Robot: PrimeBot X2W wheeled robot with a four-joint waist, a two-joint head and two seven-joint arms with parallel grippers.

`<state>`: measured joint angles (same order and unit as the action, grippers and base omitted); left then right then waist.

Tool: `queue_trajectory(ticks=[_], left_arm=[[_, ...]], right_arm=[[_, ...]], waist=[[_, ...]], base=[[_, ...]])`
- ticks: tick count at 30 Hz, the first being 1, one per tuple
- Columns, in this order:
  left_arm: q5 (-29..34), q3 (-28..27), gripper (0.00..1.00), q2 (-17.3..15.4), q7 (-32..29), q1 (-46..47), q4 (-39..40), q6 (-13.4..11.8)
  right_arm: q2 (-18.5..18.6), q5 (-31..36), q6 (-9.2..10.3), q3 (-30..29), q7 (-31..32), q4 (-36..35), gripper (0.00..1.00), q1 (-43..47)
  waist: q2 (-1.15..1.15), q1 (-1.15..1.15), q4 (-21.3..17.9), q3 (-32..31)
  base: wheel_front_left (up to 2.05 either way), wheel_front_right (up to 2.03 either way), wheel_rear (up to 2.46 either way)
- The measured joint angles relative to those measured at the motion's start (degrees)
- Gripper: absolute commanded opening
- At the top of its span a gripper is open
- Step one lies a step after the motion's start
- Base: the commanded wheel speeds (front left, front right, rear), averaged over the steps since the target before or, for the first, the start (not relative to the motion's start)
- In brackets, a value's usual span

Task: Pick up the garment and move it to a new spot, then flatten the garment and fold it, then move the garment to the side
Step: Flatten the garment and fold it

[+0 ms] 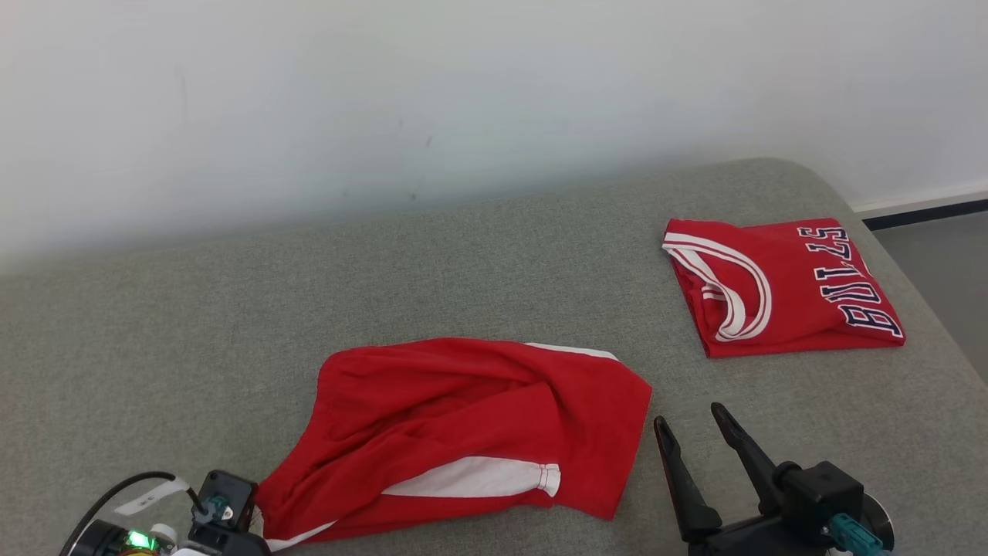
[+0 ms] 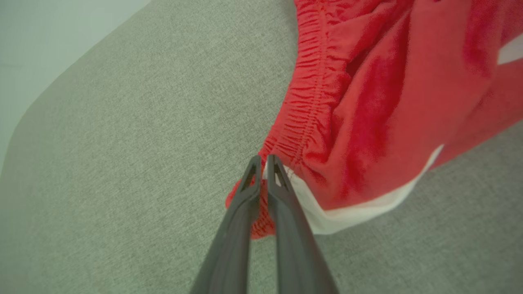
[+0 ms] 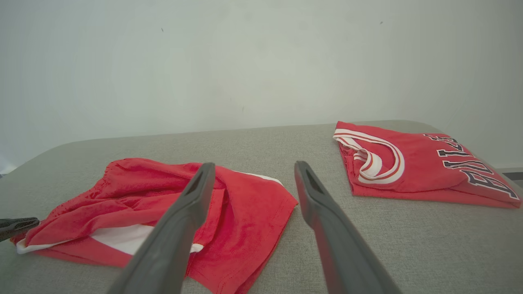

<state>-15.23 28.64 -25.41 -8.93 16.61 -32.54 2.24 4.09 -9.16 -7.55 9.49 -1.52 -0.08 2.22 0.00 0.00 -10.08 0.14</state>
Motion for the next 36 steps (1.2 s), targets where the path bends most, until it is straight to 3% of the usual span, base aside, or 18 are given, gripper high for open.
queue_trajectory(ticks=[11, 12, 13, 26, 28, 29, 32, 36], left_arm=[[-1.88, -0.62, 0.02, 1.63, 0.53, -2.26, 1.24, -2.81], [-1.54, -0.46, 0.88, 1.33, 0.89, -2.27, 1.68, -3.05], [-1.04, -0.26, 1.0, 0.97, 1.16, -2.19, 2.23, -3.26], [2.07, 3.92, 1.0, -3.03, -2.78, -0.2, 4.92, 0.14], [2.05, 3.91, 0.82, -3.27, -3.26, 0.04, 4.79, 0.1], [2.05, 3.88, 0.45, -3.38, -3.31, 0.08, 4.7, -0.15], [1.63, 3.64, 0.0, -3.63, -4.49, 0.14, 4.27, -0.51], [0.91, 3.34, 0.0, -3.64, -5.84, -0.07, 4.36, -1.23]], right_arm=[[1.23, -1.41, 0.0, 5.15, 3.12, -0.92, 1.0, -2.02], [1.37, -1.44, 0.0, 5.09, 3.25, -1.0, 1.0, -2.17], [1.46, -1.46, 0.0, 4.95, 3.37, -1.02, 1.0, -2.2], [1.66, -1.92, 0.0, 5.67, 3.5, -0.85, 1.0, -2.33], [1.83, -1.92, 0.0, 5.41, 3.52, -0.92, 1.0, -2.46], [1.92, -1.92, 0.0, 5.37, 3.52, -0.97, 1.0, -2.47], [1.96, -1.92, 0.0, 5.22, 3.55, -1.03, 1.0, -2.44], [1.93, -1.91, 0.0, 5.0, 3.59, -1.07, 1.0, -2.42]], waist=[[0.0, 0.0, 0.89, 0.09], [0.0, 0.0, 1.03, 0.08], [0.0, 0.0, 1.2, 0.06], [0.0, 0.0, 0.79, 0.16], [0.0, 0.0, 0.37, 0.32], [0.0, 0.0, 0.18, 0.41], [0.0, 0.0, -0.25, 0.68], [0.0, 0.0, -0.42, 0.87]], base=[[0.0, 0.0, 0.0], [0.0, 0.0, 0.0], [0.0, 0.0, 0.0], [0.0, 0.0, 0.0], [0.0, 0.0, 0.0], [0.0, 0.0, 0.0], [0.0, 0.0, 0.0], [0.0, 0.0, 0.0]])
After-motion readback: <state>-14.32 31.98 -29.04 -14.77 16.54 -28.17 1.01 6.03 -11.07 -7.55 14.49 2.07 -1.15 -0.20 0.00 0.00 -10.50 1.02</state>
